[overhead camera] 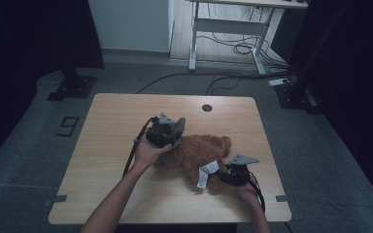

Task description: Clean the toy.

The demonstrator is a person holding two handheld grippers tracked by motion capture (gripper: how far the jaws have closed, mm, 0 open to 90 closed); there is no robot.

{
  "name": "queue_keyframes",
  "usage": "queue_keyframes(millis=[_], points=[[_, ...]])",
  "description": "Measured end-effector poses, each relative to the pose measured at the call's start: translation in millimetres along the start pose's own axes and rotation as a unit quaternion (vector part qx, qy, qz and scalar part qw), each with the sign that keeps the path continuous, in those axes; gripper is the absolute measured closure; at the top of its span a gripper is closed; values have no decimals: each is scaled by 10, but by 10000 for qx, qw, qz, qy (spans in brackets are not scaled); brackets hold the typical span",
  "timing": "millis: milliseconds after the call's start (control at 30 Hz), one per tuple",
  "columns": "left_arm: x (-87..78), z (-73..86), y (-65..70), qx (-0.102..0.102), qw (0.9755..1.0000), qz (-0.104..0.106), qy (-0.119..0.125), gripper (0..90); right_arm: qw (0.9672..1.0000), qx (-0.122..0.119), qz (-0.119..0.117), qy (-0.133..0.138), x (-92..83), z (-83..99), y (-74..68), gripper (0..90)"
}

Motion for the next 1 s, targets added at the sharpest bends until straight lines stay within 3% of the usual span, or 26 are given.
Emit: queue_keyframes(millis=[133, 267, 467, 667, 900, 1000], points=[[69, 155, -27, -179, 9997, 122, 93, 754, 9998, 183, -92, 86, -73, 11, 45, 494], [-11, 237, 23, 23, 9999, 109, 129, 764, 9989, 391, -241, 109, -162, 7, 86, 450], [-35, 323, 48, -27, 9997, 119, 188, 764, 9985, 482, -200, 147, -340, -4, 162, 396], [-72, 423, 173, 230, 9995, 116, 204, 766, 9954, 722, -230, 583, -512, -83, 205, 339], [-122, 602, 349, 378, 9987, 233, 270, 767, 9947, 607, -443, 708, -391, -232, -3, 184], [-147, 648, 385, 487, 9983, 190, 262, 767, 9968, 547, -354, 464, -238, -263, -86, 181]])
Point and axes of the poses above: each handheld gripper's, and its own axes: x roughly forward along the jaws, z roughly out of its underside, y roughly to its right, the point moved 2 cm from there along x, roughly forward along the jaws, and after that the axes turned 2 degrees about x, right-handed, at the moved point
